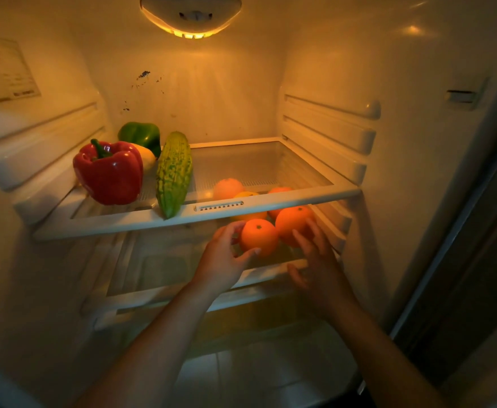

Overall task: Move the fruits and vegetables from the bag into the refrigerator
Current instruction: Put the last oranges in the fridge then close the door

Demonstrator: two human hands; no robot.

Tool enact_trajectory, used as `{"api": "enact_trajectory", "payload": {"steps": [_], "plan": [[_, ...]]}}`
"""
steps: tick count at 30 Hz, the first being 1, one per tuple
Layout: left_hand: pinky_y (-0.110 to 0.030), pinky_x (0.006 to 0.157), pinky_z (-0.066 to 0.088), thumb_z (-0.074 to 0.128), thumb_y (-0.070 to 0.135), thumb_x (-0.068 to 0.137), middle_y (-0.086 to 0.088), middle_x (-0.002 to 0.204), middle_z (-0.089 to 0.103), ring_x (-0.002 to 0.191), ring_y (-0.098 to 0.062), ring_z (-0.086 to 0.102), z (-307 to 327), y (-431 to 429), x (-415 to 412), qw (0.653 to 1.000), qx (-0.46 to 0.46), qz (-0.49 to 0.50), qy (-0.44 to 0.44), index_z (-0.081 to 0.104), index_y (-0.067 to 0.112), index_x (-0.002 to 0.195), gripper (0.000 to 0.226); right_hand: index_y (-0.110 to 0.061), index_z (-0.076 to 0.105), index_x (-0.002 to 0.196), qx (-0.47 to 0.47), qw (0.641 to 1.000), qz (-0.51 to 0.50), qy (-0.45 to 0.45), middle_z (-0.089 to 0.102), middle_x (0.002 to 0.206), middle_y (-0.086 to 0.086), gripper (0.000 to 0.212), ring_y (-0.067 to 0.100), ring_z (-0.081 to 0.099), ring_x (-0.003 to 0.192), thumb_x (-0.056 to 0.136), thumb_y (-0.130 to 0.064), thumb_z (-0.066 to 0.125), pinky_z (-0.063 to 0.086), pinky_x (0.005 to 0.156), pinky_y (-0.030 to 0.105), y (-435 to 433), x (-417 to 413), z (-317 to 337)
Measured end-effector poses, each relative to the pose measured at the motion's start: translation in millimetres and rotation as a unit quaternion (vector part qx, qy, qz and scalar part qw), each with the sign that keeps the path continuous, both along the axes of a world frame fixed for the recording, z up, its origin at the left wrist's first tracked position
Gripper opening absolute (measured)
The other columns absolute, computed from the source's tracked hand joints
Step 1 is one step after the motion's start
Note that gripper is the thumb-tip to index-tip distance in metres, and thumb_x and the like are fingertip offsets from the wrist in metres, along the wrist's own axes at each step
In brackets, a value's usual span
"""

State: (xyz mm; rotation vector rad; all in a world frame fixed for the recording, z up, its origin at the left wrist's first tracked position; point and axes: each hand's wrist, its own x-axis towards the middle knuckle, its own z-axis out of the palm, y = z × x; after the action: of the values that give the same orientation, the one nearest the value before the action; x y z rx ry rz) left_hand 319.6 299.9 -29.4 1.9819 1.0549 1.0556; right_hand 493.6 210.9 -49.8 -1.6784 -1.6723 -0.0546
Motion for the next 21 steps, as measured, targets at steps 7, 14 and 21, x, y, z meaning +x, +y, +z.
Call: {"api": "enact_trajectory", "payload": {"steps": [7, 14, 21], "plan": [[-0.031, 0.090, 0.048, 0.076, 0.024, 0.075, 0.007, 0.120, 0.049, 0.107, -0.007, 0.052, 3.2, -14.5, -4.7, 0.999, 0.023, 0.026, 0.023, 0.050, 0.023, 0.125, 0.056, -0.020, 0.037, 0.139, 0.000, 0.999, 0.028, 0.027, 0.013, 0.156, 0.006, 0.061, 0.018, 0.012, 0.141, 0.083, -0.023, 0.061, 0.027, 0.109, 0.038, -4.7, 1.7, 6.1], [-0.026, 0.090, 0.044, 0.069, 0.032, 0.081, 0.001, 0.130, 0.051, 0.115, -0.013, 0.052, 9.0, -54.3, -27.5, 0.991, 0.088, 0.049, 0.092, 0.048, 0.023, 0.130, 0.054, -0.010, 0.046, 0.133, 0.002, 0.999, 0.042, 0.032, 0.031, 0.148, 0.016, 0.058, 0.031, 0.024, 0.140, 0.081, -0.036, 0.052, 0.028, 0.111, 0.049, -26.5, -5.2, 5.7], [-0.026, 0.097, 0.039, 0.061, 0.039, 0.086, 0.003, 0.133, 0.048, 0.121, -0.012, 0.046, 8.5, -110.9, -50.0, 0.981, 0.107, 0.043, 0.153, 0.047, 0.021, 0.132, 0.052, -0.009, 0.047, 0.132, -0.026, 0.997, 0.069, 0.031, 0.036, 0.144, 0.013, 0.053, 0.025, 0.032, 0.135, 0.082, -0.016, 0.063, 0.020, 0.109, 0.018, -83.4, -23.5, 3.2]]}}
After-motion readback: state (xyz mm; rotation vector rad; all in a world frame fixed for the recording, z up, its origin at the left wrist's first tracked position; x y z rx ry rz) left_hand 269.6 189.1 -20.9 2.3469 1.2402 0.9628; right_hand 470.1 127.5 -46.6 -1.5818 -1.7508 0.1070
